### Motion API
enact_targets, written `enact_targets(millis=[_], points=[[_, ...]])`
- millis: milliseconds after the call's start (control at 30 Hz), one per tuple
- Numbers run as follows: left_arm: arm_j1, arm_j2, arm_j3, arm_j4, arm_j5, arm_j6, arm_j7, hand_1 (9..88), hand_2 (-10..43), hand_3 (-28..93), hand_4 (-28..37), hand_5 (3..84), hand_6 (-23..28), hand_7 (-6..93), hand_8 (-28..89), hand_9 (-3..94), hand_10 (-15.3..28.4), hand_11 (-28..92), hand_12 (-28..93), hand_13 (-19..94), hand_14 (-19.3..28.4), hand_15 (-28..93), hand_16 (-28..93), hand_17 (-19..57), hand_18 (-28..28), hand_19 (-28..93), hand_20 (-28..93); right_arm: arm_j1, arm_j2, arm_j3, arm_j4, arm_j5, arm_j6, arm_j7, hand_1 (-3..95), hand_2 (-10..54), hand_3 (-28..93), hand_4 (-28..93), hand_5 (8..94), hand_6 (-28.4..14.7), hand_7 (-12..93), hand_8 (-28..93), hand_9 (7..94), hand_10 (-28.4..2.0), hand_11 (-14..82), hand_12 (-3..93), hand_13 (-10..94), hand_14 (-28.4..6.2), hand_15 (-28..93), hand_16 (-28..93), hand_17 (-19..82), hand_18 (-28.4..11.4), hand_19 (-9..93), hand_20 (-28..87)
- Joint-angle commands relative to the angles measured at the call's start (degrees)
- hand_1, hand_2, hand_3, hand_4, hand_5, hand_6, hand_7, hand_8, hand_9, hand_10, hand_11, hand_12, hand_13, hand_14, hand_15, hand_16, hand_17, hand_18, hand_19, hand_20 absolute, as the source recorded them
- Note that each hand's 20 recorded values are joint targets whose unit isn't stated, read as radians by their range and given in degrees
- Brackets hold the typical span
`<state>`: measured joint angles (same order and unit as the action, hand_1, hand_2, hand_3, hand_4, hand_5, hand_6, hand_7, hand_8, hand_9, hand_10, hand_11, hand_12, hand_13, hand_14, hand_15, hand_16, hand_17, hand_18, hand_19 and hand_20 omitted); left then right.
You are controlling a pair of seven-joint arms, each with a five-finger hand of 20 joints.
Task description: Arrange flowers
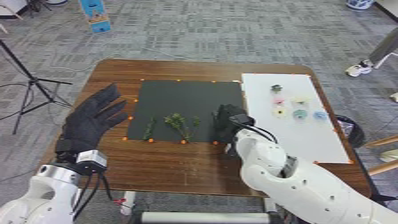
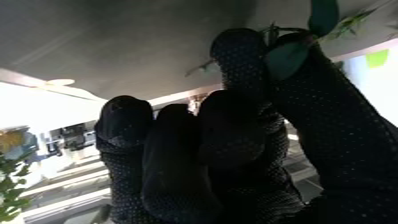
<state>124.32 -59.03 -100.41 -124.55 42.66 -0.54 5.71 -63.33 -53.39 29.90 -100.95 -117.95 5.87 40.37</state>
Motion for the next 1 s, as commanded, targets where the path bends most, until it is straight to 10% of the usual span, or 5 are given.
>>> enact_targets(millis=[33,1000], points=[[0.26,-0.63,0.01,0.06,-0.33,0.28,-0.5,24.1,-9.5,71,-28.3,28.0,3.1,18.5,-10,21.8,10.7,17,16,20,14.0,16,5,-10.6,24.3,42,8,-0.63,-0.31,-0.36,0.15,-1.38,-1.96,1.29,43.6,-9.5,79,-17,78.2,1.0,49,20,84.7,-7.8,63.1,56.2,82,-8.0,85,46,44,-22.7,93,42],[0.39,-0.7,-0.04,0.1,-0.48,0.07,-0.47,24.1,-9.5,71,-28.3,27.9,3.1,18.6,-10,21.8,10.7,17,16,20,13.9,16,4,-10.6,24.3,42,8,-2.77,-2.49,1.74,0.7,-2.04,-10.0,1.94,37.0,-9.5,74,-27,75.9,1.1,46,17,83.7,-6.9,61.8,57.5,82,-6.8,83,48,45,-22.3,93,43]])
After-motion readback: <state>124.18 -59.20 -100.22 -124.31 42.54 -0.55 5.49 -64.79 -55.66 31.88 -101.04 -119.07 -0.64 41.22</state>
